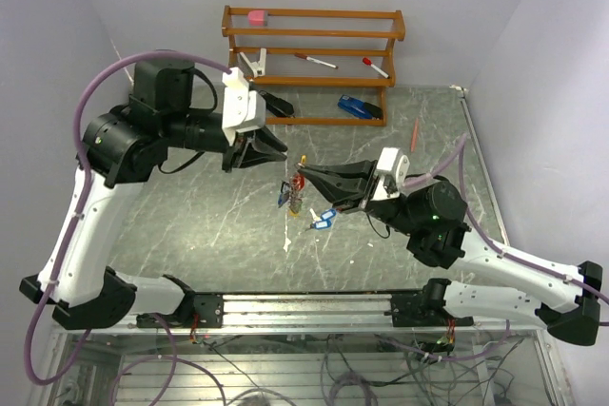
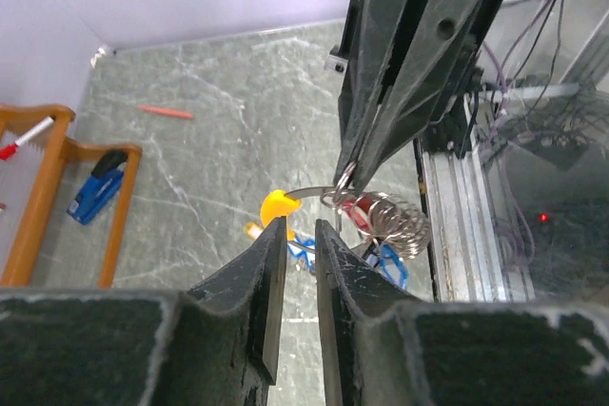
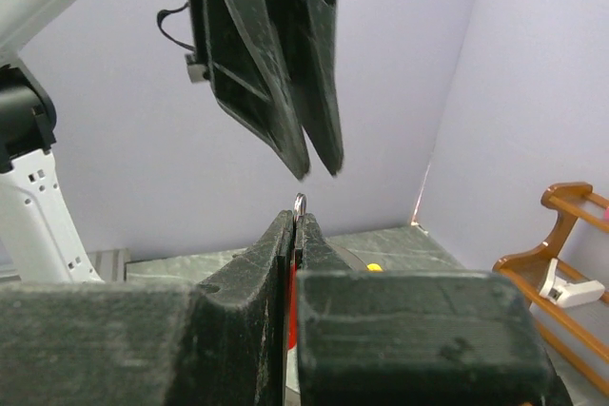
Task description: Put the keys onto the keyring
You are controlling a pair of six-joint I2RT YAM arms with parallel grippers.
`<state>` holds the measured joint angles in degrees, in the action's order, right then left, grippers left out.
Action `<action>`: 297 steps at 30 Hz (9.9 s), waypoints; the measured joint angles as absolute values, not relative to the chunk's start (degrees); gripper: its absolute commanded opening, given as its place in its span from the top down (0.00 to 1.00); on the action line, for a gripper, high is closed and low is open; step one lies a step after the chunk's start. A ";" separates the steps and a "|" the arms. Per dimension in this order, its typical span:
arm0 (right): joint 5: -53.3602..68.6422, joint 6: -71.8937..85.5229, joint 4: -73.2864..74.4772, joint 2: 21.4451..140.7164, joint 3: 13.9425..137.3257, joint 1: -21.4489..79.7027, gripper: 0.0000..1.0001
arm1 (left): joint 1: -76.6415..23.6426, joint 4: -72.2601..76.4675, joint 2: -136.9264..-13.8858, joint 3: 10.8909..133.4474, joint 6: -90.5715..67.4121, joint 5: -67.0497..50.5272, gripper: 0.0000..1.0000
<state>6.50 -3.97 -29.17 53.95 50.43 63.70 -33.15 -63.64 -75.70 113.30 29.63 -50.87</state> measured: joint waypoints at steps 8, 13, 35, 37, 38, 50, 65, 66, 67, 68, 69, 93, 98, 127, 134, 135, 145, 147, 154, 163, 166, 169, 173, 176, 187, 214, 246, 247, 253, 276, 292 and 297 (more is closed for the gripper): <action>6.15 -4.14 -34.02 53.28 48.01 63.70 1.00 | -32.12 -58.70 -73.78 112.05 24.64 -56.03 0.73; 6.17 -4.51 -38.74 53.54 46.24 63.70 1.00 | -31.11 -56.86 -75.24 108.79 21.50 -60.84 0.73; 7.84 -4.27 -41.36 55.77 46.22 63.83 1.00 | -29.89 -53.32 -75.85 106.48 17.02 -68.34 0.72; 7.94 -4.27 -41.34 55.77 46.22 63.83 1.00 | -29.76 -53.34 -75.81 105.86 16.84 -68.79 0.72; 7.94 -4.29 -41.36 55.77 46.22 63.86 1.00 | -29.71 -53.32 -75.79 105.58 16.67 -68.88 0.72; 7.94 -4.36 -41.32 55.75 46.22 64.03 1.00 | -29.32 -53.41 -74.78 104.90 16.23 -69.04 0.72; 4.89 -5.41 -40.32 55.11 46.24 63.83 1.00 | -29.28 -54.26 -73.30 104.07 15.73 -69.47 0.61; 4.91 -5.41 -40.25 55.13 46.26 63.81 1.00 | -29.28 -54.26 -73.30 104.07 15.68 -69.38 0.62; 4.91 -5.41 -40.21 55.18 46.26 63.81 1.00 | -29.28 -54.26 -73.30 104.07 15.73 -69.04 0.63; 4.93 -5.41 -40.14 55.22 46.26 63.81 1.00 | -29.28 -54.26 -73.30 104.07 15.84 -68.53 0.64; 4.93 -5.39 -39.99 55.22 46.26 63.81 1.00 | -29.30 -54.33 -73.30 104.07 16.08 -67.72 0.65; 6.13 -4.95 -38.48 55.92 47.37 63.81 1.00 | -29.28 -50.35 -72.23 101.03 15.40 -62.65 0.65; 6.46 -4.69 -38.57 56.38 47.48 63.81 1.00 | -29.28 -49.47 -72.29 101.03 14.96 -63.33 0.71; 1.21 -3.07 -29.45 52.31 53.08 63.75 0.50 | -29.28 -60.60 -74.37 105.58 24.62 -56.47 0.93; -0.78 -1.91 -20.99 51.11 54.54 63.75 0.30 | -29.28 -68.03 -75.88 109.14 30.26 -48.69 0.93; -0.86 -1.63 -19.77 51.18 54.57 63.75 0.29 | -29.28 -68.93 -75.85 109.30 31.00 -47.42 0.93; -0.23 0.97 -10.44 53.65 54.81 63.75 0.25 | -29.39 -75.50 -75.92 112.46 38.37 -38.72 0.93; -0.21 1.54 -9.89 53.84 54.57 63.75 0.24 | -29.47 -76.88 -76.07 113.82 40.21 -37.65 0.93; 4.32 2.39 -10.55 54.30 51.99 60.86 0.26 | -30.41 -81.62 -76.71 116.27 47.13 -36.29 0.93; 24.05 2.35 -10.24 61.01 53.01 48.45 0.26 | -34.44 -85.67 -77.25 119.70 57.19 -32.84 0.93; 30.92 2.11 -10.48 64.14 53.80 45.71 0.26 | -34.94 -85.89 -77.25 120.14 58.76 -32.67 0.93; 37.76 2.11 -10.50 68.71 56.99 43.55 0.27 | -35.22 -86.06 -77.28 120.14 59.72 -32.86 0.93; 44.49 2.42 -11.75 72.58 59.94 42.41 0.27 | -35.48 -85.95 -77.14 118.85 60.07 -33.69 0.93; 48.53 3.77 -14.24 73.91 60.23 42.37 0.28 | -35.53 -85.58 -76.99 116.60 59.99 -34.33 0.93; 53.10 8.78 -27.18 76.12 57.56 42.33 0.27 | -35.83 -83.37 -76.93 115.85 57.67 -38.52 0.93; 31.77 6.76 -48.40 78.35 49.25 46.11 0.60 | -36.23 -76.25 -74.28 111.35 47.64 -46.96 0.93; 5.69 -17.10 -35.88 70.94 50.09 47.40 0.80 | -36.60 -59.53 -69.82 102.04 39.40 -28.99 0.51; 4.97 -18.90 -34.20 70.65 50.72 47.72 0.80 | -36.60 -58.76 -69.45 102.04 39.40 -27.33 0.51; -0.60 -29.04 -26.89 69.65 54.48 51.33 0.80 | -36.60 -55.07 -67.24 102.04 39.31 -20.14 0.50; -31.11 -65.08 -17.34 75.42 60.31 58.65 0.84 | -36.60 -47.13 -65.45 98.37 38.81 -1.65 0.51; -29.50 -56.07 -2.26 79.02 60.53 48.23 0.85 | -36.58 -43.86 -63.13 92.05 38.68 8.08 0.51; -28.62 -52.18 -2.35 83.70 60.64 44.42 0.85 | -36.07 -42.28 -63.11 91.79 37.76 12.29 0.51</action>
<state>-28.62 -52.18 -2.35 83.70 60.64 44.42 -36.07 -42.28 -63.11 91.79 37.76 12.29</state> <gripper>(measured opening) 0.216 0.487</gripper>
